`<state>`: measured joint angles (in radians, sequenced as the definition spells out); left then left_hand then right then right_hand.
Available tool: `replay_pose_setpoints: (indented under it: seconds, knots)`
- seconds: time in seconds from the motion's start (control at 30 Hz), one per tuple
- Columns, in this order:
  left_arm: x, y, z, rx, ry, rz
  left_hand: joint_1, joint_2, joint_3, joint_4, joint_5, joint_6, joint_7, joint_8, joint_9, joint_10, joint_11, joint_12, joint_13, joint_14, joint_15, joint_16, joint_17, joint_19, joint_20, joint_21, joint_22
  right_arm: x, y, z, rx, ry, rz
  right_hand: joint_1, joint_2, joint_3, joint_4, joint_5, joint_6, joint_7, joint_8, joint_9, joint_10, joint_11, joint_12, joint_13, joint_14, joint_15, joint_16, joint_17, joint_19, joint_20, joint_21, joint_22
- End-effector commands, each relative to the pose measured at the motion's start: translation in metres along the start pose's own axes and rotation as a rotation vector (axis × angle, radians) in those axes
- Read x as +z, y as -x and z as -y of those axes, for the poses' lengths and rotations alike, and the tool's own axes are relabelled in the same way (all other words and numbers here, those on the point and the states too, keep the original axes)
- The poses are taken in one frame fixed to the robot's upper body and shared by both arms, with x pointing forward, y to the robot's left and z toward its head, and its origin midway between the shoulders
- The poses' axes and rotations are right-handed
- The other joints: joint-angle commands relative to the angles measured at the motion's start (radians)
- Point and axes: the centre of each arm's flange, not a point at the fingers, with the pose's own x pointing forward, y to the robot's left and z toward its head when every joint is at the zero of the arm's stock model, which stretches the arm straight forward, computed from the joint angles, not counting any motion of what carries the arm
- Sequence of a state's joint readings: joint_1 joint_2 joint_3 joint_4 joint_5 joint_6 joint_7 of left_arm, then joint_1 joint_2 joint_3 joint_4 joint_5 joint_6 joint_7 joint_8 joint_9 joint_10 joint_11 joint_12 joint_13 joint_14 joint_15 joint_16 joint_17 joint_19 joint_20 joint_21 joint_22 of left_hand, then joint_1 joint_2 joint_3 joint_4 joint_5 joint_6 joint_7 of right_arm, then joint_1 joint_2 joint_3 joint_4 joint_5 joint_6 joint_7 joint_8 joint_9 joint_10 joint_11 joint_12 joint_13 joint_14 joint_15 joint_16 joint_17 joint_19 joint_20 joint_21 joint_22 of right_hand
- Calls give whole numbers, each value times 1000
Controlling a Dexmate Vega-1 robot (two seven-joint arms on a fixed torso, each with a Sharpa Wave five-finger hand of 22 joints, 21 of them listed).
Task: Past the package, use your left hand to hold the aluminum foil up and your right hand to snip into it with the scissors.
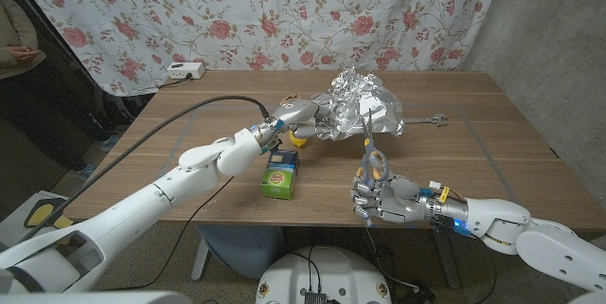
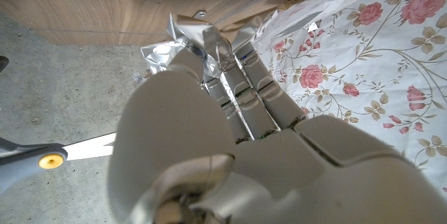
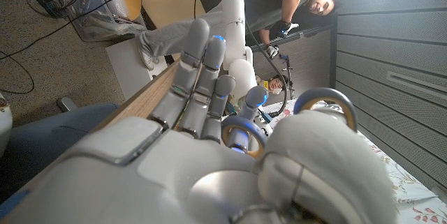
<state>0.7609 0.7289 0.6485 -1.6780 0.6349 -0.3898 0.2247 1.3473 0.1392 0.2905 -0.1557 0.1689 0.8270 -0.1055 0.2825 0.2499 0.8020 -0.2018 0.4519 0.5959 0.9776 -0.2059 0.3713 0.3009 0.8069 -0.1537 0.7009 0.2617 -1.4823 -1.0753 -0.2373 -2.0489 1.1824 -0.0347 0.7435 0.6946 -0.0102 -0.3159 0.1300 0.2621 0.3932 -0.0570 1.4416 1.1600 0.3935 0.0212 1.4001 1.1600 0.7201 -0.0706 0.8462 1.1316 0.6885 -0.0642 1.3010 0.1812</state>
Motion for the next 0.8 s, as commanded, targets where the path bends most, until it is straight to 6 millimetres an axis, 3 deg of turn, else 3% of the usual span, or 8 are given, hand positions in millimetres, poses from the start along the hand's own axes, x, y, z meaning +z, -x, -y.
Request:
replay_pose_setpoints:
  seconds: [0.03, 0.8]
  knots:
    - [1, -6, -5, 17, -14, 1, 14, 3, -3, -1, 8, 1, -8, -2, 5, 6, 1, -3, 4, 43, -37, 4, 5, -1, 1, 10, 2, -8, 1, 0, 14, -26, -18, -5, 2, -6, 1, 2, -55, 96, -3, 4, -7, 1, -6, 3, -6, -45, -6, 3, 12, 2, -3, 3]
    - [3, -6, -8, 28, -35, 16, 16, 4, -5, 0, 9, -2, -9, -5, 6, 4, 0, -6, 11, 42, -37, 2, 10, -8, -1, 25, 0, -18, 6, 3, 7, -47, -49, -19, 2, -8, 7, 5, -62, 103, -21, 10, -14, 7, -13, 6, -10, -42, -13, 3, 12, 5, -19, 3]
